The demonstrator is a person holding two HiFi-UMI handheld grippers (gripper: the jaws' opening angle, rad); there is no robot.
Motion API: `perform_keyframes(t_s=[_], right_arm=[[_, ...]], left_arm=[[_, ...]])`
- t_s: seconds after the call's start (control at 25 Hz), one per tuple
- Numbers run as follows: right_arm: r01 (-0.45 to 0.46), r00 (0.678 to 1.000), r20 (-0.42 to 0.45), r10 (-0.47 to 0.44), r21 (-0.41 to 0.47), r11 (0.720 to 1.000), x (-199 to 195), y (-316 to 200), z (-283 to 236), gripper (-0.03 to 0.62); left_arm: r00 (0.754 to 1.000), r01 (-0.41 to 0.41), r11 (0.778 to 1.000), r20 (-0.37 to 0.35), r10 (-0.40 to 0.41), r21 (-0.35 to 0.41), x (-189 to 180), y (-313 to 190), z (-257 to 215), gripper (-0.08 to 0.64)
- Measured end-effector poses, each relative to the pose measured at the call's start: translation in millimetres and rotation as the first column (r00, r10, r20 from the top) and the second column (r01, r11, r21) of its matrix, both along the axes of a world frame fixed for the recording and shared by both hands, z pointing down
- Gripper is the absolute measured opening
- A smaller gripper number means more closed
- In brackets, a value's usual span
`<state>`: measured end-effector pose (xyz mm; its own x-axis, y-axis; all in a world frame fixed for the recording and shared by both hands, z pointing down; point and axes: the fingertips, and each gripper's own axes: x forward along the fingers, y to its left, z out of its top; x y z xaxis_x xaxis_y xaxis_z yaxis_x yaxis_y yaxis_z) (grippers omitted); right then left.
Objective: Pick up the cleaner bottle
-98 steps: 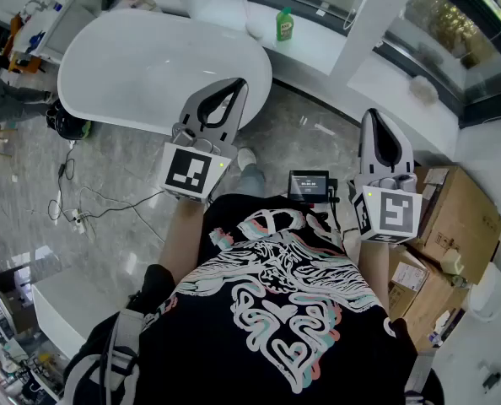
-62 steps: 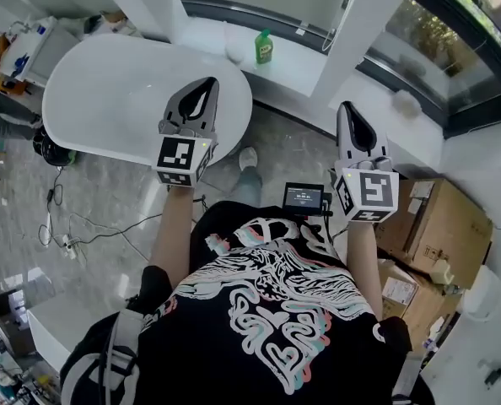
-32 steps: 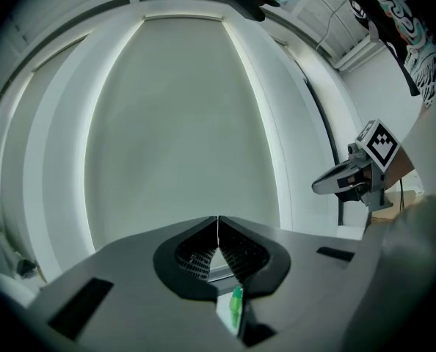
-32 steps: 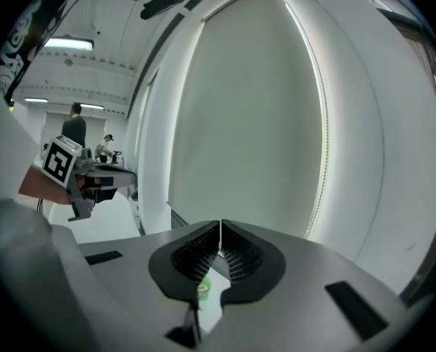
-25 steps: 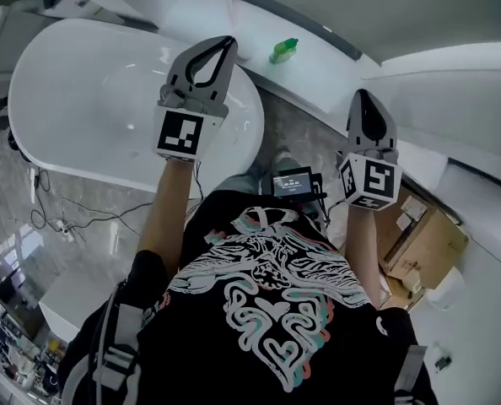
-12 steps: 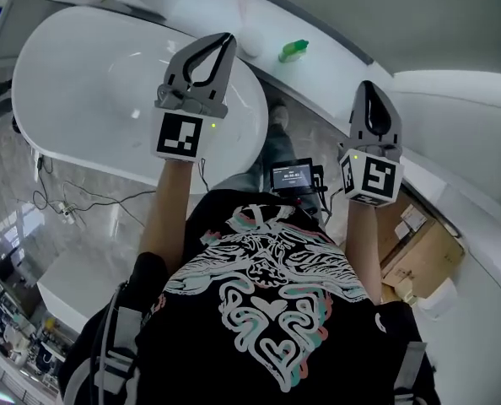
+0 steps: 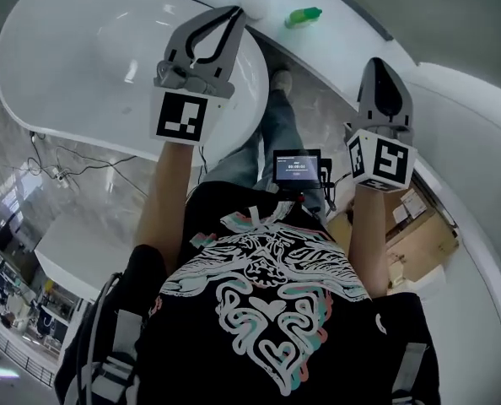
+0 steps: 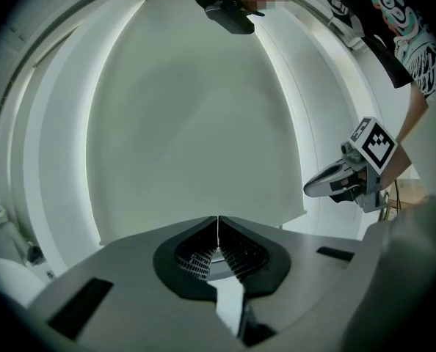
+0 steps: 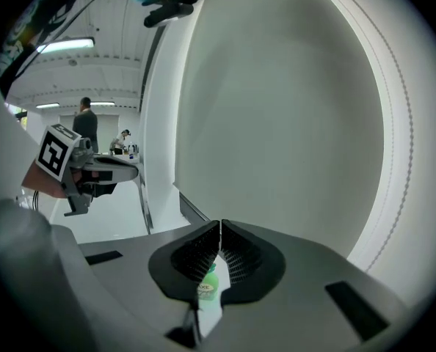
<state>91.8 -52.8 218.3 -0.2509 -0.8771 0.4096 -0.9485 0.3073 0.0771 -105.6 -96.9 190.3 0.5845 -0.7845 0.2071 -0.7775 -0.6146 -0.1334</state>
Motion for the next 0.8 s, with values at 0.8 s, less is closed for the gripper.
perform_keyframes(t_s=[0.8], right_arm=[[0.045,0.997,-0.058,-0.049,-0.080,0.996,6.4,-32.0,145.9,0.029]], left_arm=[[0.984,-0.089,0.991,0.144,0.102,-0.098,13.6,-5.4,161.2,0.018]])
